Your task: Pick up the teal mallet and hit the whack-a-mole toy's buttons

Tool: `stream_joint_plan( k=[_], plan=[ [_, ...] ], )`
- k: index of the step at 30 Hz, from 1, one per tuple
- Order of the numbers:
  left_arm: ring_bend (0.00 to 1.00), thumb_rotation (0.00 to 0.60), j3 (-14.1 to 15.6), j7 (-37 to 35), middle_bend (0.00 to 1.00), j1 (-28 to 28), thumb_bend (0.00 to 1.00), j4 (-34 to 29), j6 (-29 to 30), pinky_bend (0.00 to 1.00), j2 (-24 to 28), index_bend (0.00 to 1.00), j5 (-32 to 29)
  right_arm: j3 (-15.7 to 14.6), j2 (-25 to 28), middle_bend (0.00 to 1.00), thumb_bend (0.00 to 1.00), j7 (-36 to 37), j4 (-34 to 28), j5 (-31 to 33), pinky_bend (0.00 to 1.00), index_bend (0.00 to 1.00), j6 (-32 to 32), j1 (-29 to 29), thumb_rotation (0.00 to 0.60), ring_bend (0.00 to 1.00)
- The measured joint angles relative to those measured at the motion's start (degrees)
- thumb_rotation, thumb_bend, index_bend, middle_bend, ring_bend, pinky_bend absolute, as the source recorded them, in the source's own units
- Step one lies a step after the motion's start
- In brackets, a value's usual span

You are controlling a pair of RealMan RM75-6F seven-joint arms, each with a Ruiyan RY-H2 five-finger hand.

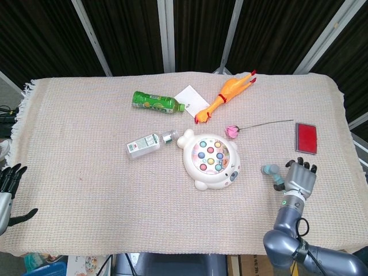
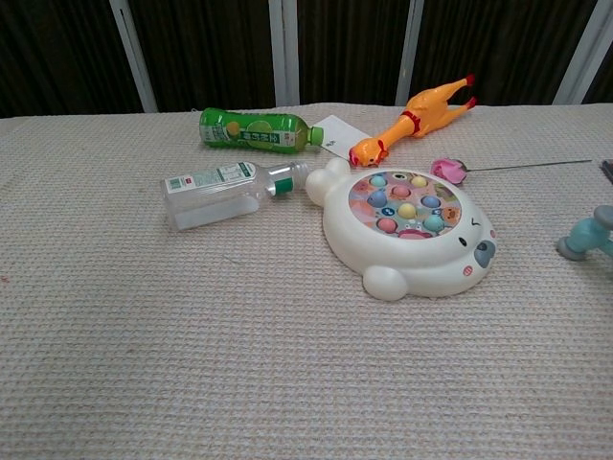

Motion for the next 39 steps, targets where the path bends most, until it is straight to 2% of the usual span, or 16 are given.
stream_joint_plan(
  k=[10, 15, 24, 39],
  plan=[
    [0.0, 0.6, -0.19, -0.3, 0.0, -0.08, 0.0, 0.15, -0.08, 0.0, 0.05, 0.07, -0.33, 0.6, -2.99, 0.13, 0.17, 0.11, 3.82, 0.07, 0.05, 0.38, -0.7, 0.96, 0.6, 0.12],
    [0.0, 0.6, -0.21, -0.2, 0.0, -0.2, 0.0, 0.17, -0.21, 0.0, -0.05, 0.07, -0.33, 0.82, -3.5, 0.13, 0.21, -0.04, 4.63, -0.04, 0.05, 0.39, -1.11, 1.15, 0.6, 0.12],
    [0.0, 0.6, -0.31, 0.12, 0.0, -0.39, 0.0, 0.23, -0.55, 0.0, -0.23, 0.07, -0.63, 1.27, -4.51, 0.13, 0.21, 0.39, 6.79, -0.18, 0.05, 0.4, -2.64, 1.27, 0.6, 0.12],
    [0.0, 0.6, -0.32, 1.13, 0.0, -0.65, 0.0, 0.16, -0.91, 0.0, -0.61, 0.07, -0.87, 1.25, -6.21, 0.13, 0.22, 1.29, 10.06, -1.19, 0.05, 0.48, -4.71, 1.28, 0.6, 0.12]
  ],
)
